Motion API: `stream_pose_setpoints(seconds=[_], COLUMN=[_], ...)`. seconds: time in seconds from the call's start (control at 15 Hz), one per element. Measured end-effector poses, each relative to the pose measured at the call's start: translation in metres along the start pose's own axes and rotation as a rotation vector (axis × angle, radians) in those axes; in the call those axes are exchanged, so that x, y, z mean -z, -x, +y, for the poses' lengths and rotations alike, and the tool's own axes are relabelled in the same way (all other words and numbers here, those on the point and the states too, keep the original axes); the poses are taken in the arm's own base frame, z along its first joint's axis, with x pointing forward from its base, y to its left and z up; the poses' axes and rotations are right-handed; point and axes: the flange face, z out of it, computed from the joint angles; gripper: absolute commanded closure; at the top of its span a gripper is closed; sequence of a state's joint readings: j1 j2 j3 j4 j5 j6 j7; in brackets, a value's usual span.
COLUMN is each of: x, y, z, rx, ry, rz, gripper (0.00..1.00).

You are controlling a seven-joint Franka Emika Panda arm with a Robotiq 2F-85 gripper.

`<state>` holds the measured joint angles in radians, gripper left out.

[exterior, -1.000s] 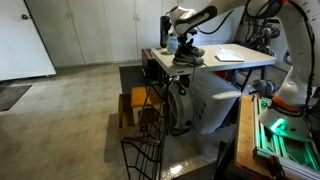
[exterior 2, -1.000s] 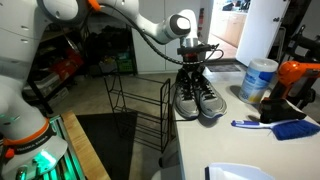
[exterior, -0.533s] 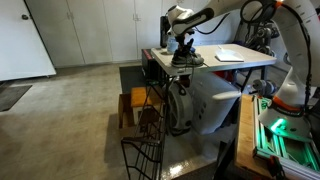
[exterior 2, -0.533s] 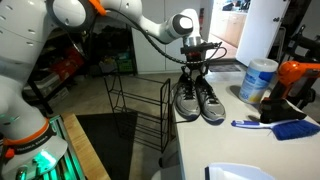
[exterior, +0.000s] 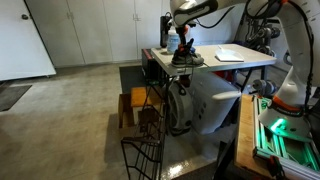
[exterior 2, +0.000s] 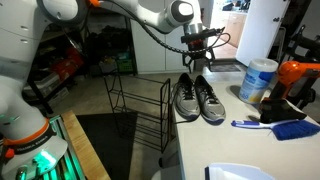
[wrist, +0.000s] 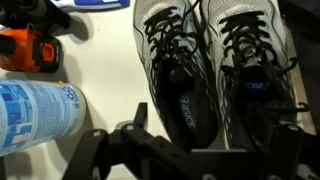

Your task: Put the trainers on the table

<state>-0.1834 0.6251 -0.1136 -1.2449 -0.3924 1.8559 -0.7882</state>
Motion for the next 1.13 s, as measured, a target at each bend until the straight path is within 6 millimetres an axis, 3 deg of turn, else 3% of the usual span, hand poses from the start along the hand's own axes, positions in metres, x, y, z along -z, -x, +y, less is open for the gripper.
stream_pose_setpoints(seconds=[0.27, 0.47, 0.67, 0.93, 1.13], x=[0.040, 0.057, 0.061, 0.052, 0.050], y=[0.025, 0.046, 0.069, 0.100, 0.107], z=[-0.001, -0.013, -0.025, -0.039, -0.044], rx=[-0.139, -0.244, -0.353, -0.520, -0.548], ry=[-0.049, -0.131, -0.189, -0.274, -0.288], rz=[0.102, 0.169, 0.228, 0.256, 0.260], gripper=[0.00, 0.00, 0.00, 0.00, 0.00])
